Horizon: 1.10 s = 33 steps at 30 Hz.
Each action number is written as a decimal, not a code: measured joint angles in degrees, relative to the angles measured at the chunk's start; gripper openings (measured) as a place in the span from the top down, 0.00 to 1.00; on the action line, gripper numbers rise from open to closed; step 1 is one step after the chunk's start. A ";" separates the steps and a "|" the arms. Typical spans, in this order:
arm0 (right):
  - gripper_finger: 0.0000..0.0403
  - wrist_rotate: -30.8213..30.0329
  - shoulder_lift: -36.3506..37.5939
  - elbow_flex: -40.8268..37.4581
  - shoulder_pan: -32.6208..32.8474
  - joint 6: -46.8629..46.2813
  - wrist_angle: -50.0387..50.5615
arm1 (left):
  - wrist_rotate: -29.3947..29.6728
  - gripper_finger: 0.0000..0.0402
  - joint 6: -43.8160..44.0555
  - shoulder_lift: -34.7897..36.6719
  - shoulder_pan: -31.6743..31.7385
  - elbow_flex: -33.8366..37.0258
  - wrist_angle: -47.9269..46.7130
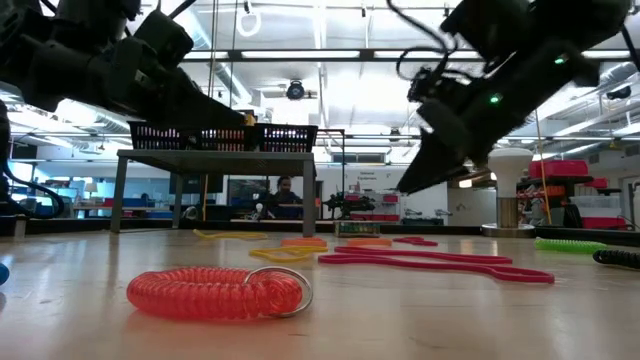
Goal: Pick & Place Office Desk Supplies
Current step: Put the red rubber band into the right black bin
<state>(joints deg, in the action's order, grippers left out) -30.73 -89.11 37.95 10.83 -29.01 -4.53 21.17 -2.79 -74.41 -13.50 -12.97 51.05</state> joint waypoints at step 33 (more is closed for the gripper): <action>0.92 9.76 -13.62 6.01 -9.68 2.92 -4.68 | 7.31 0.96 -0.89 -1.76 2.62 12.66 22.92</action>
<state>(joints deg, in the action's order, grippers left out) -20.97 -102.74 43.97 1.15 -26.09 -9.21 28.48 -3.68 -76.17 -10.87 -0.32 73.97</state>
